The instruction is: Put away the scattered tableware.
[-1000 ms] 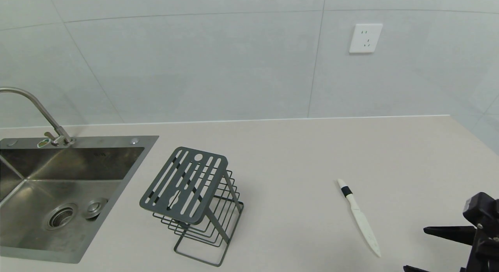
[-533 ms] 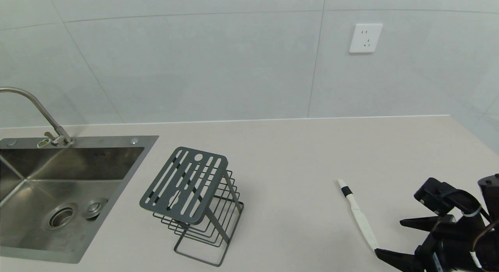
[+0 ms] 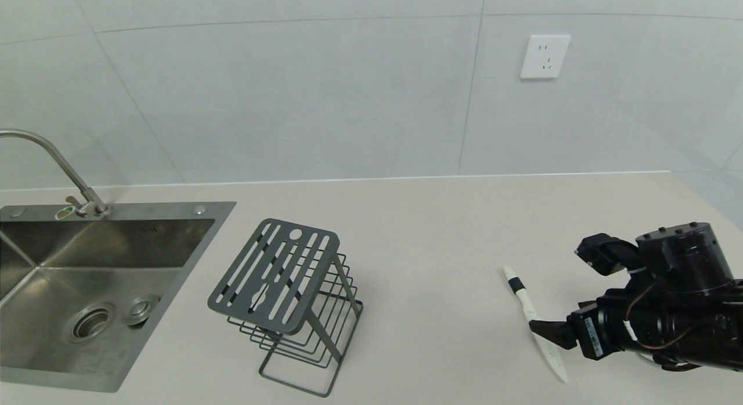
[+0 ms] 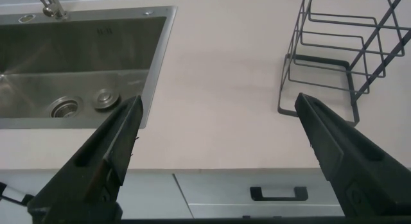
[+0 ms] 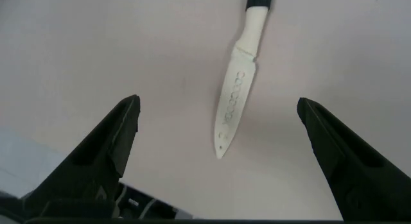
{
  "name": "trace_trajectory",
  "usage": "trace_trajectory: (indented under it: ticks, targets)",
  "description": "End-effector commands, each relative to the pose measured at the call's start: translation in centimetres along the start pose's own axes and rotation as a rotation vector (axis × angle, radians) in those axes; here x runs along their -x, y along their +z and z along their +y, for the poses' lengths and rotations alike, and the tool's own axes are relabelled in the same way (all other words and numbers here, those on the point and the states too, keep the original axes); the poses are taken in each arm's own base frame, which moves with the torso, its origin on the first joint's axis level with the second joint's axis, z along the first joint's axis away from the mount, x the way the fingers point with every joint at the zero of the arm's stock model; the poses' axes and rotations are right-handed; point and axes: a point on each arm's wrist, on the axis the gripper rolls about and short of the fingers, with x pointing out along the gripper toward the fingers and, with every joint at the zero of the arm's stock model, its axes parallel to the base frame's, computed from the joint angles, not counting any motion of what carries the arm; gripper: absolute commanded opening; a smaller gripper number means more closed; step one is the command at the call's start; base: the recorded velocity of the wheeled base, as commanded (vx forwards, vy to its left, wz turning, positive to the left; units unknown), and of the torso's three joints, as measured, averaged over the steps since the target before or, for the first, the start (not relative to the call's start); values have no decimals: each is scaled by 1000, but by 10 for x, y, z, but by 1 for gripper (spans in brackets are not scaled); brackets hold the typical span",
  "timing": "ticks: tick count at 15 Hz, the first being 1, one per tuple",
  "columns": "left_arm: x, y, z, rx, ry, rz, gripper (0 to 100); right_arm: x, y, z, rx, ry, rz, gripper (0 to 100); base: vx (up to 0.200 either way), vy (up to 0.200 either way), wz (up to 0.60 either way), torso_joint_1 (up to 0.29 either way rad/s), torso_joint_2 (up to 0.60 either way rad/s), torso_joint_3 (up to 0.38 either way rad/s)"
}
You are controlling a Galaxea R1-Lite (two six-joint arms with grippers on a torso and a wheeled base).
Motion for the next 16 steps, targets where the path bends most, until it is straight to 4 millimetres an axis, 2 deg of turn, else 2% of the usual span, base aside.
trace_trajectory:
  ticks: [1, 5, 8, 12, 16]
  targets:
    - [0, 0, 0, 0, 2, 0, 100, -14, -4, 3, 12, -5, 49, 100, 0, 0, 0, 0, 0, 0]
    - [0, 0, 0, 0, 2, 1, 100, -29, -6, 4, 28, -27, 60, 100, 0, 0, 0, 0, 0, 0]
    - [0, 0, 0, 0, 2, 1, 100, -47, -7, 3, 67, -72, 47, 100, 0, 0, 0, 0, 0, 0]
    - [0, 0, 0, 0, 2, 1, 100, -60, -10, 3, 108, -99, 75, 100, 0, 0, 0, 0, 0, 0]
    - [0, 0, 0, 0, 0, 1, 100, -76, 1, 1, 105, -117, 49, 100, 0, 0, 0, 0, 0, 0]
